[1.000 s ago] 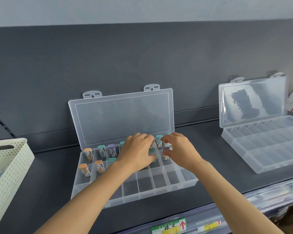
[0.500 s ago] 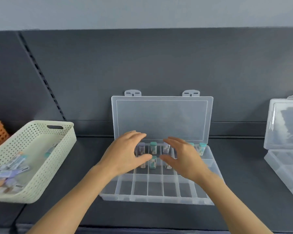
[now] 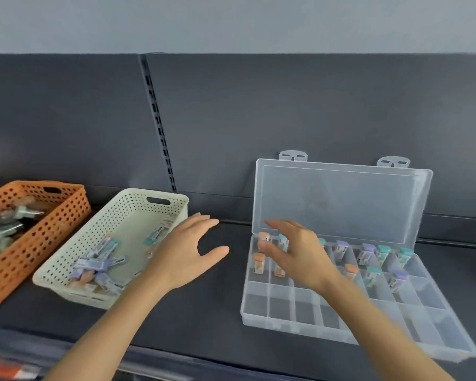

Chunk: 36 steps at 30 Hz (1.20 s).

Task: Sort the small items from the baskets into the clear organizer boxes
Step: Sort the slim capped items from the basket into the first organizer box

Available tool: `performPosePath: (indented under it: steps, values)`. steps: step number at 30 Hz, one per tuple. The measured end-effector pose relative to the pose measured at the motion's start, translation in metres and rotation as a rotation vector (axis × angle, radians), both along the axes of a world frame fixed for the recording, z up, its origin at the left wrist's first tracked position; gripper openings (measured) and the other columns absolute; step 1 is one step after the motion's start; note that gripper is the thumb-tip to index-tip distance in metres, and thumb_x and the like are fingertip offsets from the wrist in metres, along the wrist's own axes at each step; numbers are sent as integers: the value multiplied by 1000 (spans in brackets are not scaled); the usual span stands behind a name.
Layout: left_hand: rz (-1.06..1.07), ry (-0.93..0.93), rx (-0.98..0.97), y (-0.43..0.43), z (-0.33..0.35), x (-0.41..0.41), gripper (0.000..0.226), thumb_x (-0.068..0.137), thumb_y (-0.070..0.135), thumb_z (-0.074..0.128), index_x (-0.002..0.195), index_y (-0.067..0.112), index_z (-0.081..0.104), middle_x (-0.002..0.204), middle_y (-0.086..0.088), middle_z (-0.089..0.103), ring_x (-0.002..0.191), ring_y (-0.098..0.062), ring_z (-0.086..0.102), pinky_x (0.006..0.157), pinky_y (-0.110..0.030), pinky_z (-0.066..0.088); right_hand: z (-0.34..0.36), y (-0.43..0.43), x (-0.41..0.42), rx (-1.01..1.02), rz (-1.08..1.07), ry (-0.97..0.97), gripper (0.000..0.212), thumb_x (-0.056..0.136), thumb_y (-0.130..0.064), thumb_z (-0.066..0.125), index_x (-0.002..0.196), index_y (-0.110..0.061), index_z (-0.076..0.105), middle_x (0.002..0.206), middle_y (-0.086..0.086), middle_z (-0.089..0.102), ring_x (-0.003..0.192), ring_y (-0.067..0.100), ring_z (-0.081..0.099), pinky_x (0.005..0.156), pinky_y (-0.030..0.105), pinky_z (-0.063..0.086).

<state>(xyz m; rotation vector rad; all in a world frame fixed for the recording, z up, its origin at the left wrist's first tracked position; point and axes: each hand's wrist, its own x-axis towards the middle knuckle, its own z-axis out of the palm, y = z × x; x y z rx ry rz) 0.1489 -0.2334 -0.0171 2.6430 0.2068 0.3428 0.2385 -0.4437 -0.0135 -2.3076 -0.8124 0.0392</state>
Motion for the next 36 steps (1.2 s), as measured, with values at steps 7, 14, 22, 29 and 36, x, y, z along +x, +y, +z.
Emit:
performPosePath:
  steps: [7,14,22,29,36]
  values:
    - [0,13,16,107,4,-37,53,85,50,58,134,29,49,141,17,41,129,2,35,104,-19,27,3,95,-32,27,-2,5,51,90,-42,57,136,-23,48,138,-8,49,122,9,49,92,13,32]
    - [-36,210,18,188,-5,-53,57,87,41,60,139,25,44,143,10,42,130,-4,37,105,-21,29,-1,169,-61,68,-29,17,42,93,-31,57,133,-23,51,134,-9,53,116,0,44,88,10,29]
    - [-159,292,20,192,-9,-7,51,90,32,59,136,16,46,138,-1,50,122,-18,49,99,-31,39,-6,214,-73,101,-177,92,41,94,-29,55,134,-21,51,135,-5,54,123,15,49,91,18,37]
    - [-114,406,-24,183,-36,36,52,80,39,67,122,16,48,106,1,58,90,-17,57,74,-30,49,1,226,-61,74,-228,83,42,94,-28,53,135,-20,49,136,-3,53,120,17,51,93,22,41]
    - [-3,644,103,176,-42,57,84,69,32,77,137,12,32,128,-10,41,112,-28,52,76,-32,51,0,229,-50,84,-226,94,41,94,-28,55,134,-19,51,133,-2,56,116,17,54,92,24,43]
